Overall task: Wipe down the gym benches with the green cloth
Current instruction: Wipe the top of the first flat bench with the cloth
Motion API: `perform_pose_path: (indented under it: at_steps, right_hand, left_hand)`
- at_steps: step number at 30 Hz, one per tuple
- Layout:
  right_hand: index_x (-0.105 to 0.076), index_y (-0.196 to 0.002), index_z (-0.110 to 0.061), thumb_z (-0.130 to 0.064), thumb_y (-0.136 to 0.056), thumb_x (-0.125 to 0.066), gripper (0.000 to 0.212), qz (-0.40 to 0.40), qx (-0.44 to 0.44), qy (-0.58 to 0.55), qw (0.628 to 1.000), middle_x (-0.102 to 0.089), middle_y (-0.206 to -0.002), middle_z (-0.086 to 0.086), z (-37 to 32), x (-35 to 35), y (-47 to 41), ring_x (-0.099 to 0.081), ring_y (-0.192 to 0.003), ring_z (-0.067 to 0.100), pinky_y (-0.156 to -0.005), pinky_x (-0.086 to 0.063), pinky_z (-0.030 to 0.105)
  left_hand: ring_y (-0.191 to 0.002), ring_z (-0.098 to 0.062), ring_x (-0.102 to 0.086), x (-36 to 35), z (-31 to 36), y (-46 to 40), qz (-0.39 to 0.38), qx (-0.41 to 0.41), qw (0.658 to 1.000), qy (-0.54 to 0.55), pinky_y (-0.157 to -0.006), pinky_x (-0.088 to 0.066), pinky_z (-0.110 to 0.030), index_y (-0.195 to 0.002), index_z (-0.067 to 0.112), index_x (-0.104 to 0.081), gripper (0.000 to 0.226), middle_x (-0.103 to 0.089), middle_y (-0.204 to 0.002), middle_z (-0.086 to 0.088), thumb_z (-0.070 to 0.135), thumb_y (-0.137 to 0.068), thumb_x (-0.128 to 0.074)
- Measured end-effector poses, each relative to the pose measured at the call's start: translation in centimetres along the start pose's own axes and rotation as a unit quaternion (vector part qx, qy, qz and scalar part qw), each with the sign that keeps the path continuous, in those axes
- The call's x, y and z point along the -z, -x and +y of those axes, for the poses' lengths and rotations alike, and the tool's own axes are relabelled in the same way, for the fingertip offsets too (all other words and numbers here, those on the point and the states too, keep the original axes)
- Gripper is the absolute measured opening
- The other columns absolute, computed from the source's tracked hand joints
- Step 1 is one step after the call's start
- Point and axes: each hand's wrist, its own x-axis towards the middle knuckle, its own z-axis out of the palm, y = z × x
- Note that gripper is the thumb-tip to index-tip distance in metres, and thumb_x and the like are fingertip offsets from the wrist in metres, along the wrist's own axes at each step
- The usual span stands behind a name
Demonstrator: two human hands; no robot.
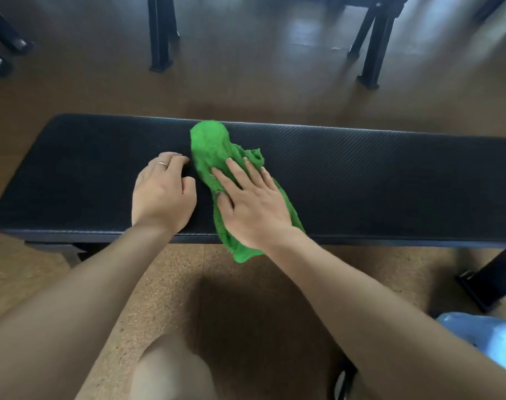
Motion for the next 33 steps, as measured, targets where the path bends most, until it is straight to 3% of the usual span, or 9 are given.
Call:
perform_pose_path:
  at_steps: [5,9,18,26,33]
  right_hand:
    - [-0.007,-0.165,-0.039,-0.050,-0.107,-0.016,0.060,0.006,-0.143,0.021,0.989,0.002,-0.174,-0.007,8.3,2.1,1.7,0.007,-0.160,0.015,-0.129,0.004,0.041]
    - [-0.001,-0.165,-0.037,-0.051,-0.107,-0.011,0.061,0.003,-0.176,0.007,0.984,0.008,-0.174,-0.005,6.0,1.5,1.2,0.013,-0.159,0.022,-0.128,0.009,0.045]
    - [-0.006,-0.165,-0.034,-0.048,-0.107,-0.012,0.060,-0.011,0.028,0.024,0.999,0.000,-0.174,-0.003,-8.3,-1.9,-4.5,0.008,-0.160,0.028,-0.128,0.005,0.050]
    - [-0.005,-0.165,-0.036,-0.049,-0.108,-0.011,0.059,-0.038,0.138,0.050,0.988,0.001,-0.174,-0.006,-6.9,-2.3,-0.5,0.012,-0.160,0.021,-0.129,0.002,0.048]
    - [-0.008,-0.165,-0.039,-0.049,-0.107,-0.016,0.059,-0.035,0.144,0.037,0.988,0.000,-0.174,-0.004,-7.0,-1.5,-8.9,0.008,-0.160,0.021,-0.129,0.003,0.045]
  left_hand:
    - [-0.123,-0.035,-0.055,4.1,-5.6,-0.5,0.029,-0.008,0.997,-0.073,-0.110,-0.040,-0.051,-0.134,0.008,-0.058,0.038,-0.060,-0.135,-0.014,0.023,-0.103,-0.044]
    - [-0.122,-0.034,-0.051,5.1,-9.8,-0.5,0.022,0.056,0.995,-0.080,-0.110,-0.038,-0.053,-0.128,0.012,-0.059,0.033,-0.058,-0.133,-0.010,0.025,-0.100,-0.047]
    - [-0.118,-0.030,-0.050,4.5,-10.5,-0.4,0.055,0.052,0.997,-0.025,-0.103,-0.039,-0.049,-0.122,0.017,-0.062,0.028,-0.058,-0.129,-0.004,0.019,-0.097,-0.049]
    - [-0.116,-0.028,-0.052,4.4,-10.9,-0.1,0.053,0.044,0.997,-0.019,-0.097,-0.042,-0.046,-0.120,0.016,-0.062,0.028,-0.059,-0.128,-0.002,0.016,-0.093,-0.054]
    - [-0.116,-0.022,-0.050,4.0,-11.5,-0.2,0.050,0.031,0.998,-0.016,-0.096,-0.043,-0.041,-0.122,0.016,-0.062,0.035,-0.058,-0.130,0.002,0.022,-0.092,-0.047]
